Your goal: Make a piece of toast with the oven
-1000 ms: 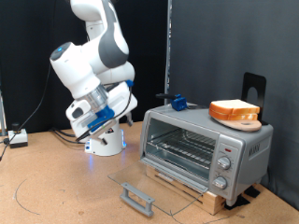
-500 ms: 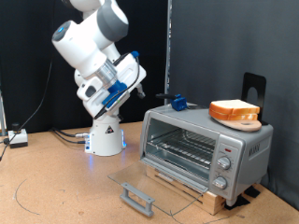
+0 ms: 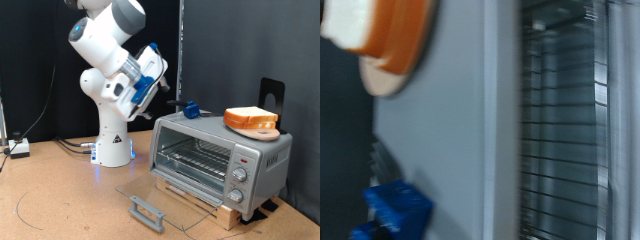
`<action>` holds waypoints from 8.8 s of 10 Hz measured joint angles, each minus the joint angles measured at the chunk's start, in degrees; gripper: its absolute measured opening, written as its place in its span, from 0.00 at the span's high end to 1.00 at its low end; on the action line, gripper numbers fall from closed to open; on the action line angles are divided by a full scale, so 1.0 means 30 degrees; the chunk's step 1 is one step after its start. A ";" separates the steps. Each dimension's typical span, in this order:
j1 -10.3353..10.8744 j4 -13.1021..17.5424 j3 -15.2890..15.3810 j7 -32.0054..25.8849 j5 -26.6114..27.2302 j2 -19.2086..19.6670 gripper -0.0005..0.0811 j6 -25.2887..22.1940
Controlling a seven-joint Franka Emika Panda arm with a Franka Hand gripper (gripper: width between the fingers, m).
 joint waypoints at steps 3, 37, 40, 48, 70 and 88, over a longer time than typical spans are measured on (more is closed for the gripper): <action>0.1581 0.0970 0.0165 -0.3753 -0.0627 -0.0229 0.01 -0.3799; 0.2403 -0.4059 0.8550 -0.9192 -0.4849 -1.0721 0.01 0.0796; 0.2346 -0.4196 0.8559 -0.9192 -0.4919 -1.0864 0.01 0.0979; 0.1996 -0.4757 0.8455 -0.9200 -0.5464 -1.0680 0.01 0.1376; 0.2866 -0.6265 1.1080 -0.9521 -0.4315 -0.5488 0.01 0.6374; 0.2864 -0.6460 1.1614 -0.9522 -0.3907 -0.4483 0.50 0.7168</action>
